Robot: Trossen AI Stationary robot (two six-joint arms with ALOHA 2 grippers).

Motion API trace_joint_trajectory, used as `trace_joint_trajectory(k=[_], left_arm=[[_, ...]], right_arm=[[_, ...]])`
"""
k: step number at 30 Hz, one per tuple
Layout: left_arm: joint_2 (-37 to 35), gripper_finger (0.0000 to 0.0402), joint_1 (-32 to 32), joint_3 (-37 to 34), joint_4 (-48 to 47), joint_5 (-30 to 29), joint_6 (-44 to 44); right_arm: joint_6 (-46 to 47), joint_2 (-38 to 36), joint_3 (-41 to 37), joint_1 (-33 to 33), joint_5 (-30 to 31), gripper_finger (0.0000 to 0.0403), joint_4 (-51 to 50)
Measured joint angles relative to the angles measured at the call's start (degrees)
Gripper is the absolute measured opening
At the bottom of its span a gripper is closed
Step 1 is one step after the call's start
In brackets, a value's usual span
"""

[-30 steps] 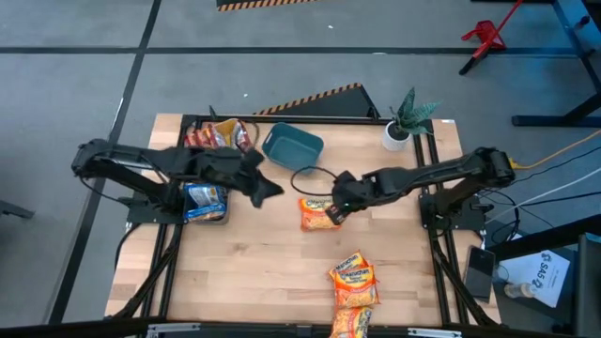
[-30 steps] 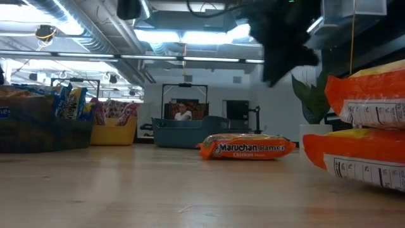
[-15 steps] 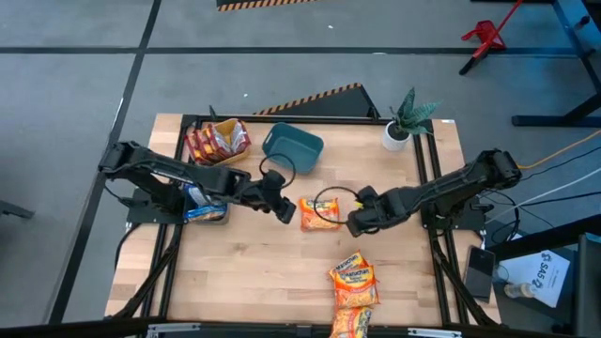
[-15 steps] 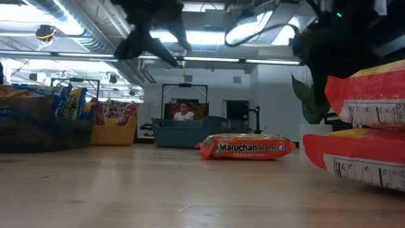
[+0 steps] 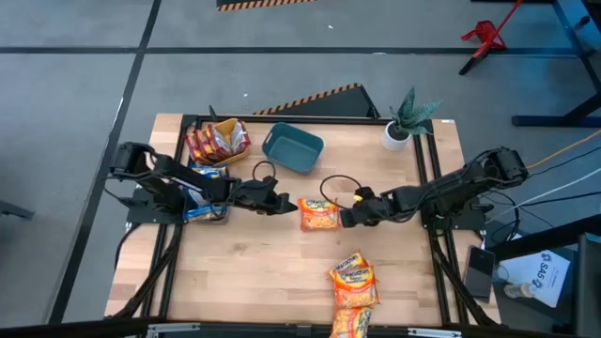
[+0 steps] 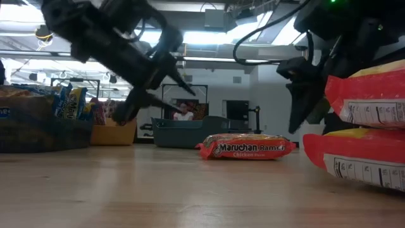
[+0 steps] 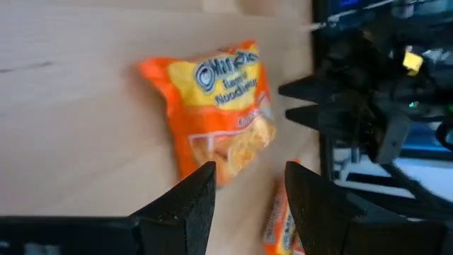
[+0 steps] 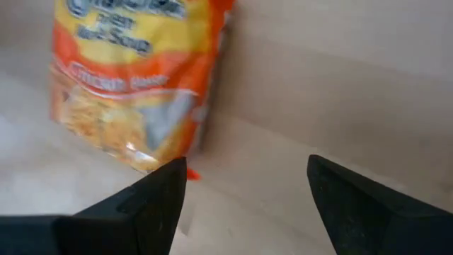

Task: Sort Maruchan noodles
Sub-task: Put the orange noodle pack into the blue bin

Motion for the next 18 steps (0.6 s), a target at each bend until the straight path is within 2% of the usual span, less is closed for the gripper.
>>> trace_joint_trajectory(k=[2, 9, 18], left_arm=[[2.2, 0.0165, 0.4, -0.5, 4.3, 0.9, 0.0], [8.7, 0.02, 0.6, -0.7, 5.3, 2.2, 0.1], [12.8, 0.0247, 0.5, -0.5, 9.9, -0.6, -5.7]], right_arm=[[-1.4, 0.0, 0.2, -1.4, 0.0, 0.028, 1.2], [-4.7, 0.0, 0.2, -4.8, -0.3, 0.028, 1.6], [-5.0, 1.2, 0.2, -4.9, -0.2, 0.028, 3.9]])
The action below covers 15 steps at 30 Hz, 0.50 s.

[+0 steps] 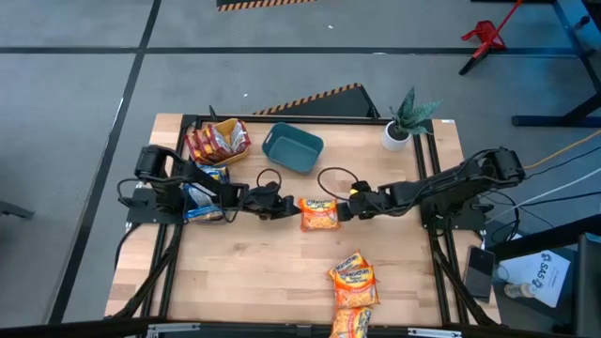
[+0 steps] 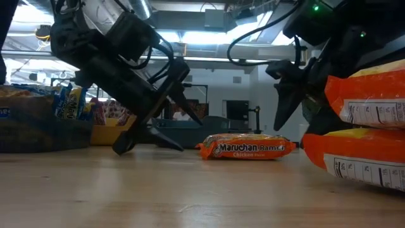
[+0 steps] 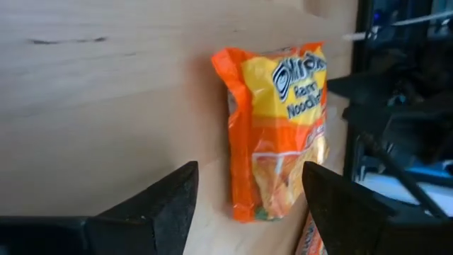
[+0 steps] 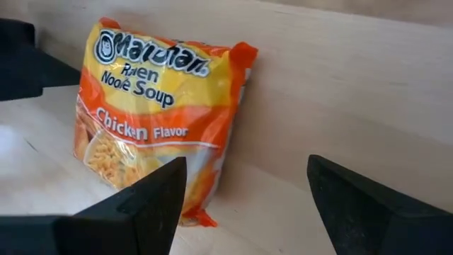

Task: Sort Maruchan noodles
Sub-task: Put the orange noodle pack into the blue bin

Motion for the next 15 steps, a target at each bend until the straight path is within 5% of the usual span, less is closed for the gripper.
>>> trace_joint_trajectory(k=[15], left_arm=[[0.7, 0.0251, 0.2, 0.0, 0.7, -2.9, -1.9]], right_arm=[[-1.1, 8.6, 0.0, 0.0, -1.4, 0.028, 17.1]])
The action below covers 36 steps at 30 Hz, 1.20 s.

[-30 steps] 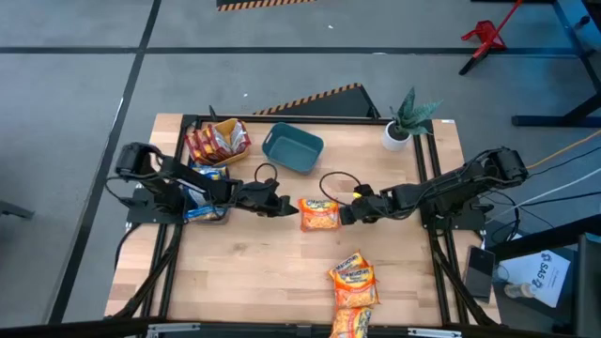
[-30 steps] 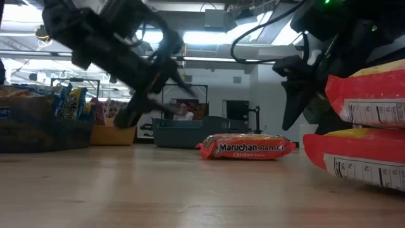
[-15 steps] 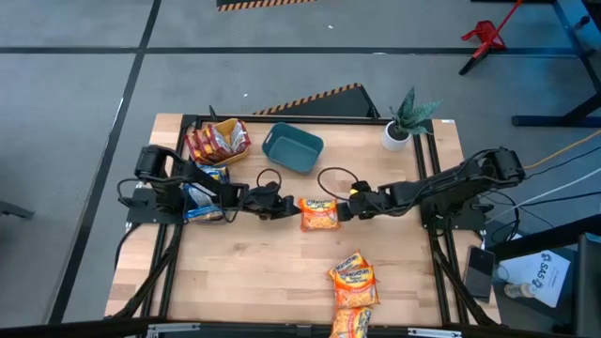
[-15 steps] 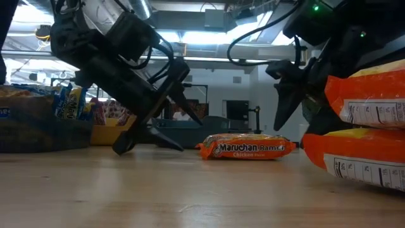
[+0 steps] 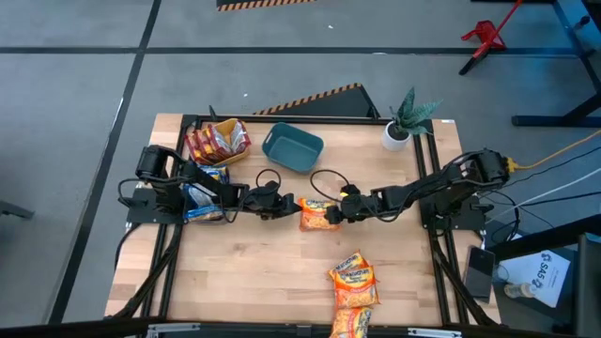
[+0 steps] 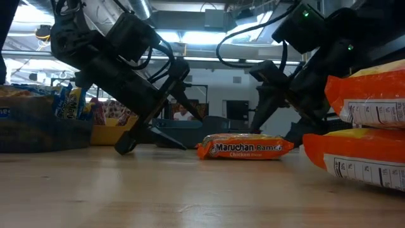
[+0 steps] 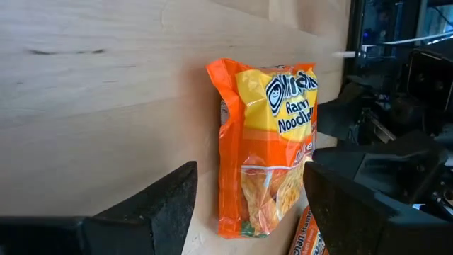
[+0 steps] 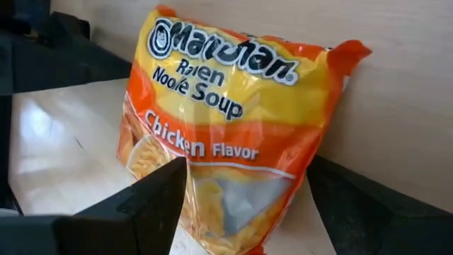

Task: Sort Maruchan noodles
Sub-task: Put the orange noodle pack into the blue bin

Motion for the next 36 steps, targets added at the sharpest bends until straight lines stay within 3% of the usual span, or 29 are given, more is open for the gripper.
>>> trace_joint_trajectory(k=[19, 36], left_arm=[[0.1, 0.0251, -0.6, -0.1, -1.3, -0.6, 0.1], [0.2, 0.0251, -5.5, 2.3, -8.0, -6.1, -7.3]], right_arm=[[-5.6, 0.0, 0.0, -3.3, -1.0, 0.028, 6.0], [-5.4, 0.0, 0.0, -4.1, -3.4, 0.028, 6.2]])
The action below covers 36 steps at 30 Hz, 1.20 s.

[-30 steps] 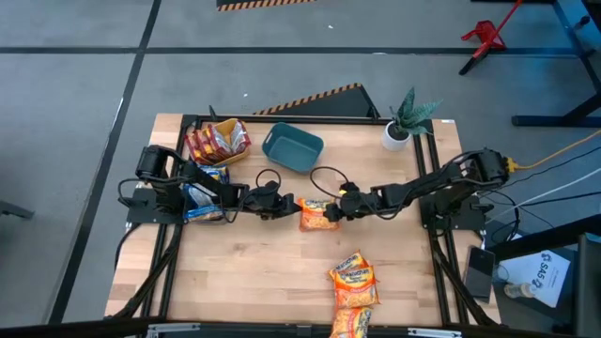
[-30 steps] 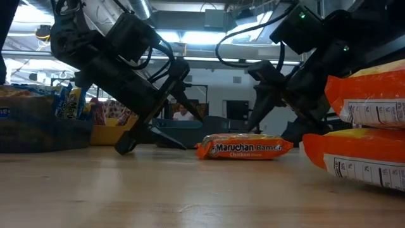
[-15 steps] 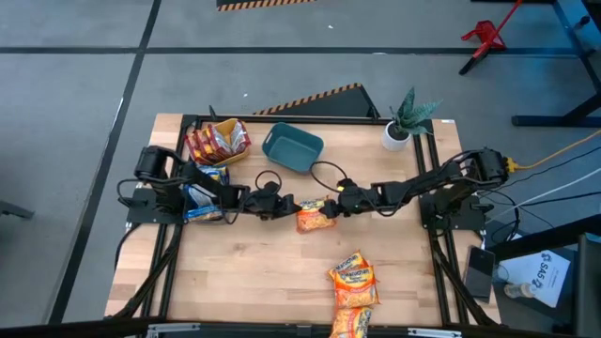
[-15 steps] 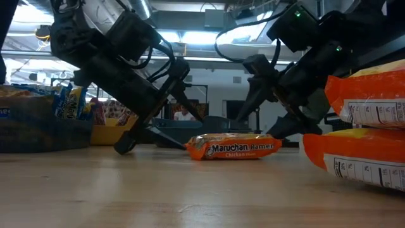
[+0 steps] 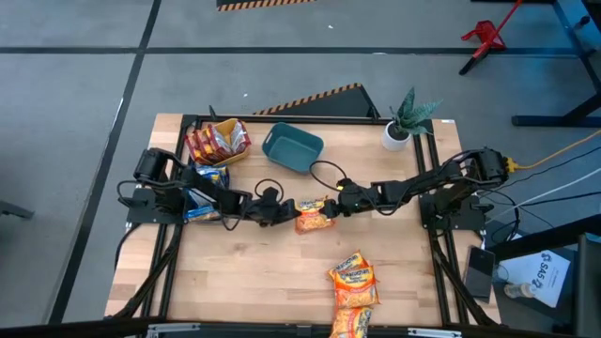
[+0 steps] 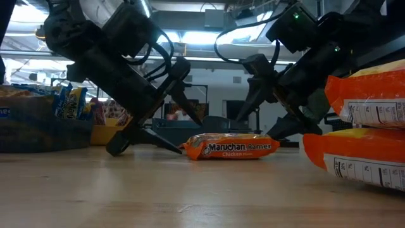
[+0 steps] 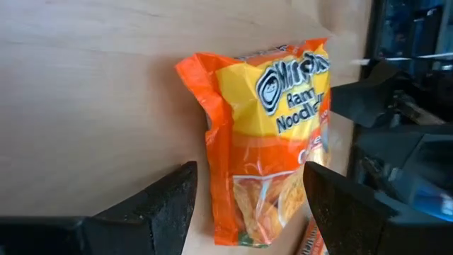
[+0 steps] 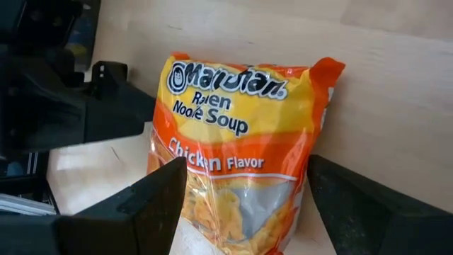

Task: Sort Maruchan noodles
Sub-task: Put the orange noodle pack into the blue bin

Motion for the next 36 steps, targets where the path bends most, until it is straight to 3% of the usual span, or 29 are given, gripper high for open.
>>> trace_joint_trajectory(k=[5, 20, 36], left_arm=[[0.0, 0.0251, -0.3, 1.0, -3.8, -1.7, -1.4], [1.6, 0.0251, -0.3, 1.0, -1.4, -3.4, -4.3], [1.9, 0.0236, -0.2, 2.8, 0.5, -1.6, -0.8]], right_arm=[[0.0, 0.0, 0.0, 0.0, 0.0, 0.028, 0.3], [-1.6, 0.0, 0.1, 0.0, 3.6, 0.028, 5.5], [-3.4, 0.0, 0.1, 0.0, -1.6, 0.028, 7.4]])
